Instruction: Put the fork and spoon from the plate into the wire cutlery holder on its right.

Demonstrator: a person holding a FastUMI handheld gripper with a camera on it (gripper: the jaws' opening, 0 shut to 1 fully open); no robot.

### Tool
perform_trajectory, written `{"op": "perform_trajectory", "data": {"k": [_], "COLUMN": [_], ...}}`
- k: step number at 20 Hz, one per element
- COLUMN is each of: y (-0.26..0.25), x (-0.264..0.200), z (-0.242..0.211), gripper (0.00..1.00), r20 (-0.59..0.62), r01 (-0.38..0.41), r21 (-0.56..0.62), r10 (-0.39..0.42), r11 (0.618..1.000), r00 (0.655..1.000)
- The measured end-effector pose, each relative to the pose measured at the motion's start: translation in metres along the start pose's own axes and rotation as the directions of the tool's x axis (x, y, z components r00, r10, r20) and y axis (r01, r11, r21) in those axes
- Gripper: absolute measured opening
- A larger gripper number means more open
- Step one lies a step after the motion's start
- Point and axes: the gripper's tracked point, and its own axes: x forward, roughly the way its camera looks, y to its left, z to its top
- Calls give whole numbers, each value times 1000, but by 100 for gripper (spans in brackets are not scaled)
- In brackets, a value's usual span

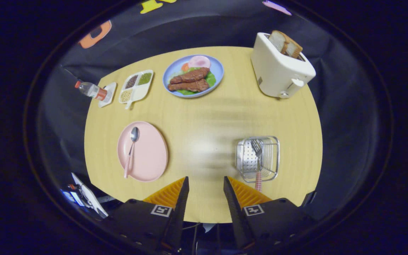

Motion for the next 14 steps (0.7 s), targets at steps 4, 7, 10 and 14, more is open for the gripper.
{"op": "perform_trajectory", "data": {"k": [4,7,10,14], "y": [51,77,105,142], "x": [11,21,32,55], "z": [-1,4,5,-7], "gripper": [79,93,97,97], "r20": [75,155,220,275], "r01": [-42,-41,-50,-45], "r21": [0,8,1,-22], "r10": [42,39,48,49], "r11": [999,999,999,999], "r00": [996,987,974,960]}}
